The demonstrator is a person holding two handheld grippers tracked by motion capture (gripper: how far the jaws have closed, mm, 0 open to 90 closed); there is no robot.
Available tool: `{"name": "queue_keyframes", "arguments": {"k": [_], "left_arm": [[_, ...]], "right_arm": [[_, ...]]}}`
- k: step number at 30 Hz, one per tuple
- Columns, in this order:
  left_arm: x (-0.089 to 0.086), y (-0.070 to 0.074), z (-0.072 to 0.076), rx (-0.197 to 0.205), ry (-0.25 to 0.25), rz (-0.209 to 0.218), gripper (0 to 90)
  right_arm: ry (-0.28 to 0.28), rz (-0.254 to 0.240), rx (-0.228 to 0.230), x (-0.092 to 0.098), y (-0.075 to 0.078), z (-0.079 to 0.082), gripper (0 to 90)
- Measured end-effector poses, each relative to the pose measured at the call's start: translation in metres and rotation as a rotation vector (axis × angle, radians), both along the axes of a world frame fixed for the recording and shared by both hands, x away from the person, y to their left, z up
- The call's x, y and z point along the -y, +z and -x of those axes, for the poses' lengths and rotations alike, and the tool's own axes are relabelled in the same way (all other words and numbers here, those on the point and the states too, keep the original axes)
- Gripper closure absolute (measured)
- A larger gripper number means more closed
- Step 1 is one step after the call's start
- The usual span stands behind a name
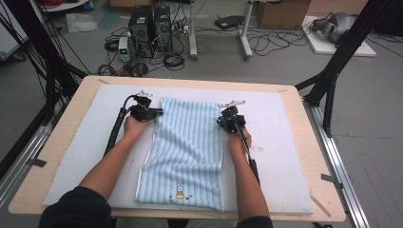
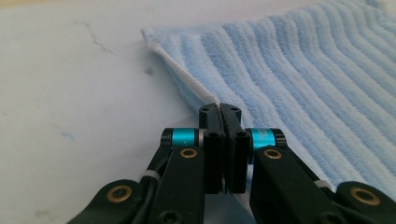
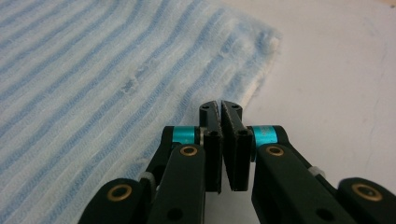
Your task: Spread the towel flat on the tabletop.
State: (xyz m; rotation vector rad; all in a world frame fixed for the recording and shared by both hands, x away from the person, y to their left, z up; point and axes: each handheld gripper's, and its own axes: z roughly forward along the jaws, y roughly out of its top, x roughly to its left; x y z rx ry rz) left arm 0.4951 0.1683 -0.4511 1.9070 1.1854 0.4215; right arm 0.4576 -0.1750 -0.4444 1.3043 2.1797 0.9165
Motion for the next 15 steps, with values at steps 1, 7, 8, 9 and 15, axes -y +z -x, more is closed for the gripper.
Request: {"name": "queue_keyframes", "arguments": {"k": [1, 7, 8, 9, 15], "left_arm": [[0.000, 0.000, -0.003, -0.001, 0.013, 0.003, 87.8], [0.001, 0.001, -0.012, 0.014, 0.125, 0.010, 72.8], [-0.002, 0.001, -0.011, -0.012, 0.115, 0.033, 62.7], [-0.004, 0.002, -0.010, -0.028, 0.095, 0.031, 57.8], [-0.020, 0.009, 0.014, -0.006, 0.045, 0.078, 52.9]], "right_arm": [[-0.011, 0.010, 0.008, -0.001, 0.000, -0.005, 87.2], [-0.084, 0.078, 0.052, -0.008, -0.001, -0.025, 82.4], [-0.099, 0.033, 0.045, -0.006, -0.001, -0.025, 79.1], [-0.101, -0.017, 0.040, -0.003, 0.000, -0.025, 77.1], [-0.004, -0.108, 0.048, 0.006, 0.014, -0.004, 70.7]]}}
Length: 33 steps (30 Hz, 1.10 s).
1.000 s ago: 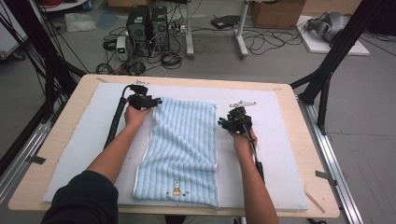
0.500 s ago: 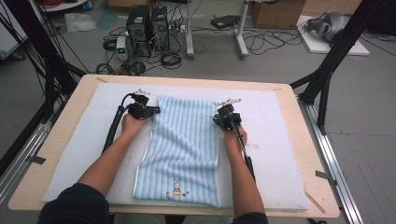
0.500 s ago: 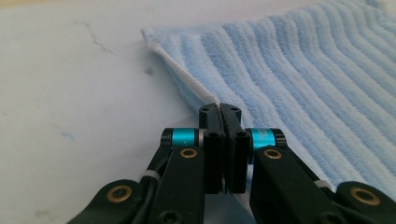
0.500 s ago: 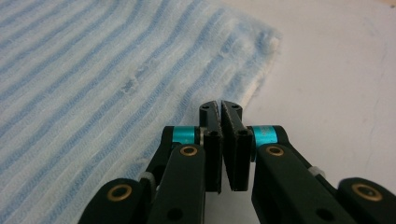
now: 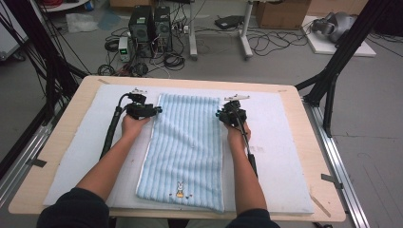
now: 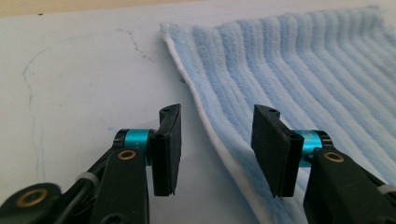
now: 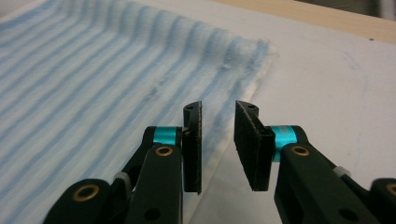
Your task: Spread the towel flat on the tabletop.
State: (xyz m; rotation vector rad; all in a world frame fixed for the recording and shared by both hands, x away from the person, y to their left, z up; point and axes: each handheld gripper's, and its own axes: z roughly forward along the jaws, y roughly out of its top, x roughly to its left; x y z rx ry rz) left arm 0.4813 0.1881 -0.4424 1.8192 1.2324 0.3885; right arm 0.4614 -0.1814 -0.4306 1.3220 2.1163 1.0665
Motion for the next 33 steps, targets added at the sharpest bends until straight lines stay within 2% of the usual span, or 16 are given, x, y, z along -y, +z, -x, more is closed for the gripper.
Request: {"name": "queue_keyframes", "arguments": {"k": [3, 7, 9, 12, 15, 16, 17, 18, 20, 22, 24, 27, 29, 31, 32, 33], "left_arm": [[-0.004, 0.002, 0.015, 0.002, -0.028, 0.032, 52.7], [-0.007, 0.001, 0.032, -0.022, -0.051, 0.005, 53.4], [-0.009, -0.002, 0.041, -0.022, -0.067, 0.021, 54.2], [-0.005, -0.004, 0.048, -0.052, -0.131, 0.034, 54.6], [0.005, -0.008, 0.053, -0.045, -0.185, -0.017, 61.6], [0.009, -0.008, 0.055, -0.008, -0.182, -0.073, 69.8], [0.010, -0.008, 0.055, 0.009, -0.173, -0.094, 80.2], [0.011, -0.009, 0.053, -0.002, -0.158, -0.071, 85.8], [0.013, -0.009, 0.049, 0.002, -0.117, -0.065, 86.5], [0.013, -0.009, 0.043, -0.001, -0.075, -0.065, 86.6], [0.014, -0.009, 0.035, -0.009, -0.055, -0.046, 86.6], [0.017, -0.009, 0.023, -0.007, -0.024, -0.051, 86.5], [0.018, -0.009, 0.019, 0.014, -0.002, -0.044, 85.3], [0.016, -0.008, 0.019, 0.024, 0.002, -0.019, 75.7], [0.014, -0.008, 0.019, 0.005, -0.009, -0.008, 66.2], [0.013, -0.009, 0.021, -0.010, -0.031, -0.002, 62.9]], "right_arm": [[0.029, 0.022, -0.004, 0.003, 0.005, 0.012, 68.0], [0.068, 0.019, -0.042, 0.008, 0.006, 0.027, 66.0], [0.074, 0.025, -0.054, 0.010, 0.003, 0.034, 64.2], [0.067, -0.001, -0.094, 0.011, -0.004, 0.041, 62.1], [0.095, 0.012, -0.123, 0.006, -0.011, 0.043, 61.3], [0.093, 0.041, -0.115, 0.003, -0.013, 0.045, 64.5], [0.099, 0.057, -0.106, 0.001, -0.012, 0.045, 75.5], [0.123, 0.045, -0.113, 0.000, -0.012, 0.044, 85.7], [0.120, 0.092, -0.088, -0.005, -0.011, 0.041, 87.1], [0.095, 0.112, -0.060, -0.008, -0.012, 0.036, 87.2], [0.058, 0.106, -0.041, -0.007, -0.014, 0.028, 87.2], [0.010, 0.111, -0.007, -0.008, -0.015, 0.015, 86.9], [-0.025, 0.104, 0.012, -0.010, -0.016, 0.009, 86.6], [-0.039, 0.084, 0.008, -0.010, -0.016, 0.006, 84.2], [-0.027, 0.073, 0.002, -0.010, -0.015, 0.007, 80.9], [-0.017, 0.071, 0.000, -0.010, -0.014, 0.008, 77.7]]}}
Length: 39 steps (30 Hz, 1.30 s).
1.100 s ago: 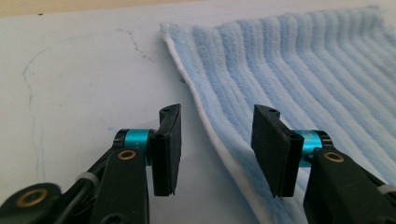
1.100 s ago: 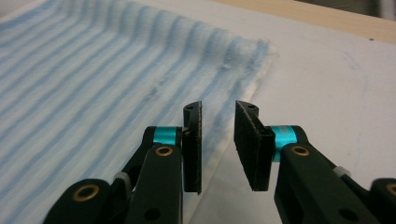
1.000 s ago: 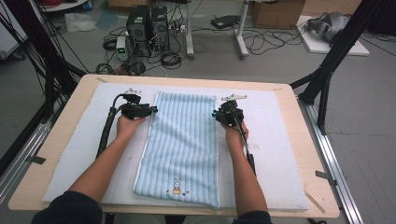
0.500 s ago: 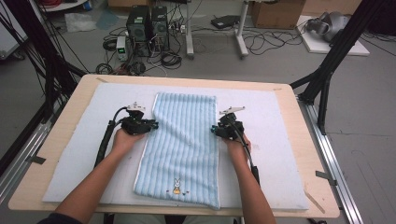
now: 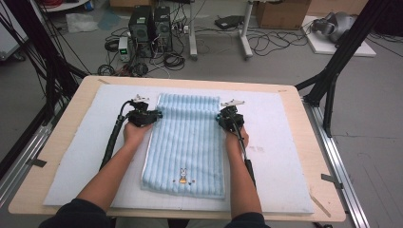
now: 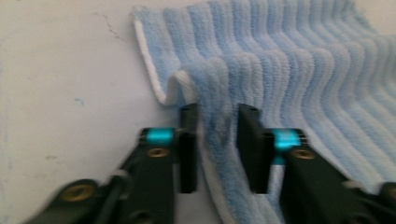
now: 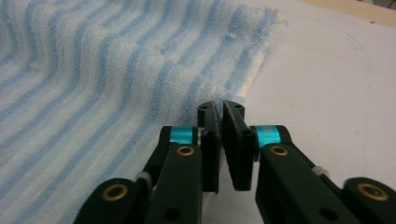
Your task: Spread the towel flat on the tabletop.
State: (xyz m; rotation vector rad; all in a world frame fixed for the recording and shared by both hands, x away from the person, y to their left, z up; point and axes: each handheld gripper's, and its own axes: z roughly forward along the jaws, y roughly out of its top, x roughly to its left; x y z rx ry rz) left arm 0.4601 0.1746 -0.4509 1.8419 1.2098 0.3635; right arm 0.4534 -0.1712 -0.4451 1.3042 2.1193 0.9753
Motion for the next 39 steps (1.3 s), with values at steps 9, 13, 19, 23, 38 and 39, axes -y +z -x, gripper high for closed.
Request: {"name": "queue_keyframes", "arguments": {"k": [9, 13, 19, 23, 38, 39], "left_arm": [[-0.012, 0.001, 0.041, -0.023, -0.118, 0.048, 53.3], [-0.010, 0.000, 0.053, -0.027, -0.151, 0.038, 51.1], [-0.003, -0.001, 0.053, 0.009, -0.146, -0.039, 87.1], [0.000, -0.001, 0.039, 0.018, -0.082, -0.040, 87.4], [-0.012, 0.001, 0.057, 0.056, -0.101, 0.081, 47.8], [-0.012, 0.002, 0.061, 0.049, -0.116, 0.073, 45.7]], "right_arm": [[0.103, -0.070, -0.030, 0.013, 0.013, 0.037, 54.7], [0.155, -0.083, -0.099, 0.012, 0.013, 0.051, 49.9], [0.194, 0.024, -0.103, 0.005, 0.006, 0.057, 87.6], [0.151, 0.065, -0.037, 0.000, 0.002, 0.048, 88.1], [0.145, -0.031, 0.003, 0.010, 0.013, 0.057, 60.7], [0.155, -0.032, -0.001, 0.010, 0.015, 0.062, 59.6]]}}
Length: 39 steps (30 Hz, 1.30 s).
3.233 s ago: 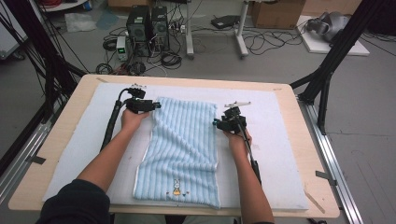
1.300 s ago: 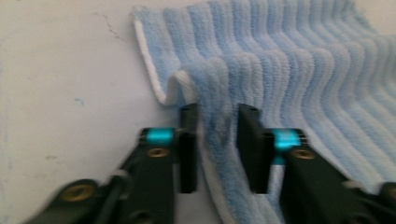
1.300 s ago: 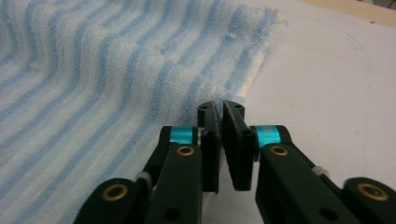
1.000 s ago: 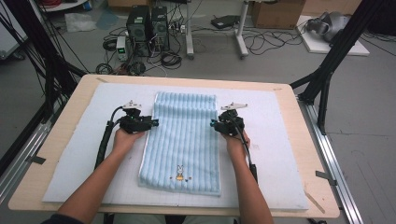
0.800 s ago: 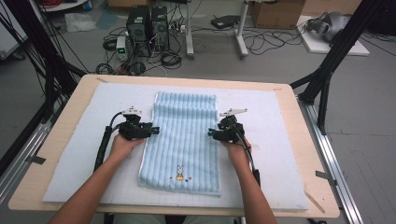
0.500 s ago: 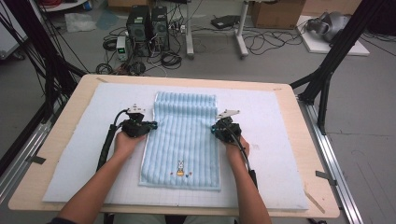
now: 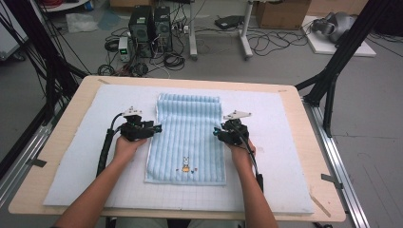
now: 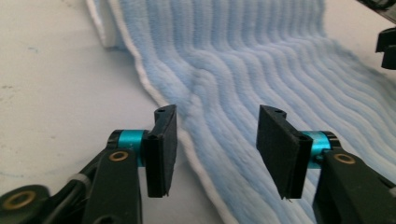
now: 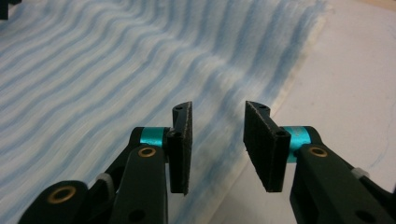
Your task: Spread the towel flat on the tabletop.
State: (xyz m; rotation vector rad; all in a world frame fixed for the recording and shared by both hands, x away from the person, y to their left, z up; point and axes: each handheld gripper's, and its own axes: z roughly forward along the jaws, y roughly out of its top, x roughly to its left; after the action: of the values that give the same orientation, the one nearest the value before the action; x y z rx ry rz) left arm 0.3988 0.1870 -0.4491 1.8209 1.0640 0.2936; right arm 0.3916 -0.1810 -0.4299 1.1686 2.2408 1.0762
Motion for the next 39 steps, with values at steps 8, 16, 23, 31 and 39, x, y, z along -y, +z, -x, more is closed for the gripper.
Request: {"name": "queue_keyframes", "arguments": {"k": [8, 16, 23, 31, 39], "left_arm": [[-0.008, 0.001, 0.046, 0.044, -0.044, -0.004, 40.3], [-0.021, 0.001, 0.095, 0.063, -0.064, -0.013, 50.9], [-0.019, 0.003, 0.125, 0.032, -0.119, -0.008, 64.1], [-0.002, -0.002, 0.137, 0.000, -0.166, -0.097, 69.9], [0.002, -0.002, 0.139, 0.014, -0.147, -0.159, 88.3]], "right_arm": [[0.000, -0.029, 0.028, 0.011, 0.007, 0.049, 49.0], [0.004, -0.040, 0.014, 0.022, -0.003, 0.104, 53.9], [0.043, -0.049, -0.003, 0.022, -0.005, 0.132, 59.1], [0.094, -0.037, -0.041, 0.016, -0.011, 0.144, 63.2], [0.123, 0.016, -0.060, 0.011, -0.017, 0.141, 82.6]]}}
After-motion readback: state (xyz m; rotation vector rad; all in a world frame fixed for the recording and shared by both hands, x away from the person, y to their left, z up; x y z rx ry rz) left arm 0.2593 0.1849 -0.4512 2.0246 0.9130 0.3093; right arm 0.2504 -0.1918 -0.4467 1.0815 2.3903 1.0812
